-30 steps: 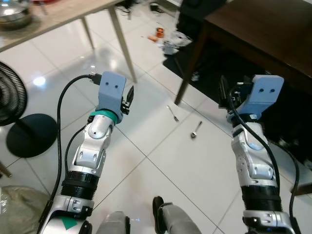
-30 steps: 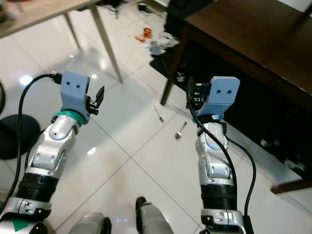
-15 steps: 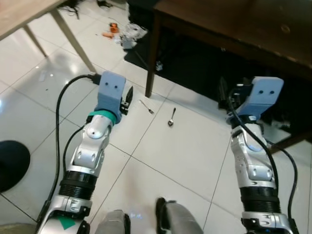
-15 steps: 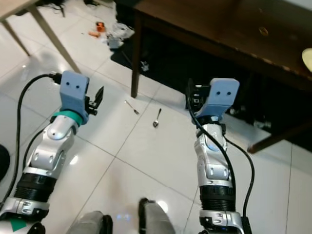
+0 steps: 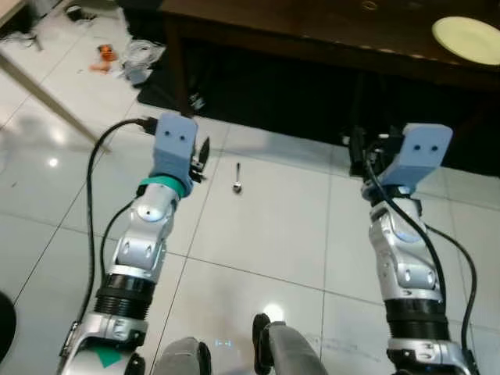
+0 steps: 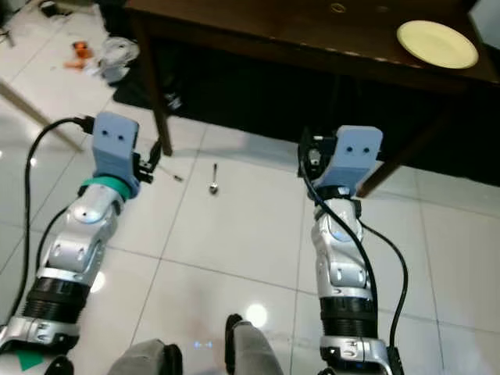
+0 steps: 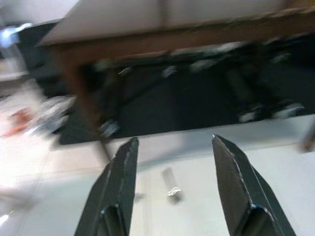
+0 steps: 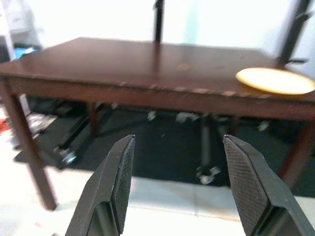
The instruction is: Setting the table
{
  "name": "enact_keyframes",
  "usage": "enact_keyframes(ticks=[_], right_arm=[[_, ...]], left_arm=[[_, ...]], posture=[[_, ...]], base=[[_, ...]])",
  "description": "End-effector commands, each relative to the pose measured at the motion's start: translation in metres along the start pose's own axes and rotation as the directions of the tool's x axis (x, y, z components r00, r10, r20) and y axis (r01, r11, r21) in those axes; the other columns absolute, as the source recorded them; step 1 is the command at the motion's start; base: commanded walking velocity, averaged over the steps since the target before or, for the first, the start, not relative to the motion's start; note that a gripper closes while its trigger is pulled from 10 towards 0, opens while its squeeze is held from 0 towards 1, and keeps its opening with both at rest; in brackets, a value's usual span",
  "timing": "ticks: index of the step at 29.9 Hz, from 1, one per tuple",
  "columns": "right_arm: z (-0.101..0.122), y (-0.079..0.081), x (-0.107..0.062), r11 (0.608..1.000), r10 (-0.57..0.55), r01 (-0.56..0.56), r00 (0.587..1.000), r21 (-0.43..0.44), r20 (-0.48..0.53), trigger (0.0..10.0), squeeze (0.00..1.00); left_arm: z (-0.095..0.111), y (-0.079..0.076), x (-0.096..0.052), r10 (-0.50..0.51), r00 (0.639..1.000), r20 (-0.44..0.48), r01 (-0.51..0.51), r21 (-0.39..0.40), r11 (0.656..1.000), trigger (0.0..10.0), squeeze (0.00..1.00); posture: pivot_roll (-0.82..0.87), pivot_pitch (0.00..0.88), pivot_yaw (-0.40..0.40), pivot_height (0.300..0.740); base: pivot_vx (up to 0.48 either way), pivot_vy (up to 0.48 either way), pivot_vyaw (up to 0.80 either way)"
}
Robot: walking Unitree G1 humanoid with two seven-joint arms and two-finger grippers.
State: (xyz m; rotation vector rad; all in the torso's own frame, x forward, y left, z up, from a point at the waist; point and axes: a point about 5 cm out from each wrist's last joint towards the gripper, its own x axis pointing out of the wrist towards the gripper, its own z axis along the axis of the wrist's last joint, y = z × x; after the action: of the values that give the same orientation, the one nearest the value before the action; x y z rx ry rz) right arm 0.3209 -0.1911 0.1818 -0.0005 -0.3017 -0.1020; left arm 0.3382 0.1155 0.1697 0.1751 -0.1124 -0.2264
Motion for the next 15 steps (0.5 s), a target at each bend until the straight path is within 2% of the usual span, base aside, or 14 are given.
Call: enact_keyframes(ticks=[1,15], right_arm=[[-0.0063,-0.0011,-0.0045,1.0,-0.012,0.012,1.0,0.005,-0.024,10.0,0.0],[-0.0066,-0.0019,-0.0034,1.0,-0.014,0.014,1.0,0.002,-0.026,10.0,0.0]], left_arm=[[-0.0031,0.0007,-0.0016,-0.003,1.0,-0.013,0.003,0.009,1.0,10.0,0.0],[-0.0011,-0.0005,-0.0005,-0.009,1.0,-0.006,0.009,0.01,1.0,10.0,0.0]], posture=[[0.16,0.118,0.029,0.74],[0.16,0.107,0.028,0.74]], base=[[0.0,0.0,-0.8],[0.0,0.0,-0.8]])
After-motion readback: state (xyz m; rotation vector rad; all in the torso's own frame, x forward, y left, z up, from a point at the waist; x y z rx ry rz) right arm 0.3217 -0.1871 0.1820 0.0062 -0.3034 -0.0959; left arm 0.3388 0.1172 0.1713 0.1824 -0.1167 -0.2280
